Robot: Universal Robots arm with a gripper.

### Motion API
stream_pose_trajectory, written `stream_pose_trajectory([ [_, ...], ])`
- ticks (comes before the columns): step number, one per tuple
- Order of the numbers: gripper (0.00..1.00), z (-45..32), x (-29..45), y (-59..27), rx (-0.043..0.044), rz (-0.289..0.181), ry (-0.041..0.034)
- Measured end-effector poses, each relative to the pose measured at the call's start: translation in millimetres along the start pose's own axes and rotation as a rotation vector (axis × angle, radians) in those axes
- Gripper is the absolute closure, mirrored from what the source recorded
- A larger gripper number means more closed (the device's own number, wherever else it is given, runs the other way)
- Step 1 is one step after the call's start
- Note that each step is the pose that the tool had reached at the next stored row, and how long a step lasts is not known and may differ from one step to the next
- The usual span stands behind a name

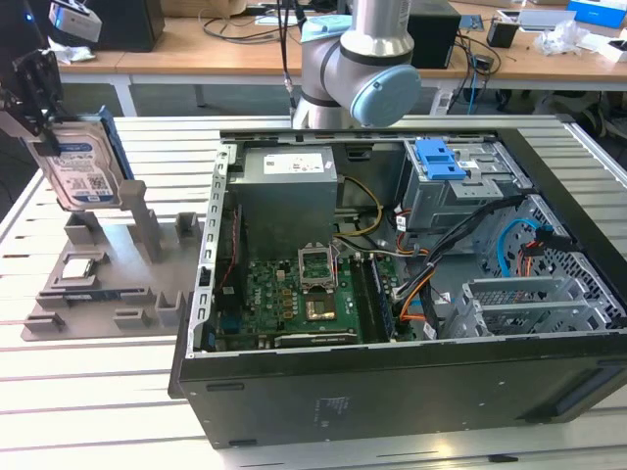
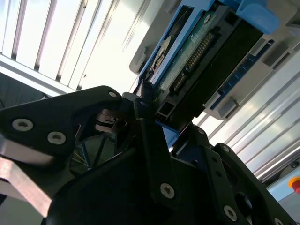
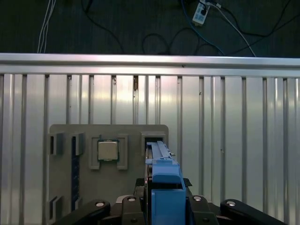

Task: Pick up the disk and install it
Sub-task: 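Pick up the disk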

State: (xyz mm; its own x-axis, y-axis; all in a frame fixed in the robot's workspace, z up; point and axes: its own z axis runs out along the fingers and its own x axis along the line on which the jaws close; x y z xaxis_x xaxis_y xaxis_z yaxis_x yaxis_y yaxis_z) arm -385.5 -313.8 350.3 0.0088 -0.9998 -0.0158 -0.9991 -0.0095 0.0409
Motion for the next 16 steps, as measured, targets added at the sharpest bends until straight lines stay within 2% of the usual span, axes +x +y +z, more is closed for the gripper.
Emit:
stream_pose_trajectory([
  [10,0.63,-8.9,-0.1,0.4,0.0000,0.000,0.0000],
  [16,0.63,-11.8,-0.2,0.5,-0.0001,0.000,0.0000],
])
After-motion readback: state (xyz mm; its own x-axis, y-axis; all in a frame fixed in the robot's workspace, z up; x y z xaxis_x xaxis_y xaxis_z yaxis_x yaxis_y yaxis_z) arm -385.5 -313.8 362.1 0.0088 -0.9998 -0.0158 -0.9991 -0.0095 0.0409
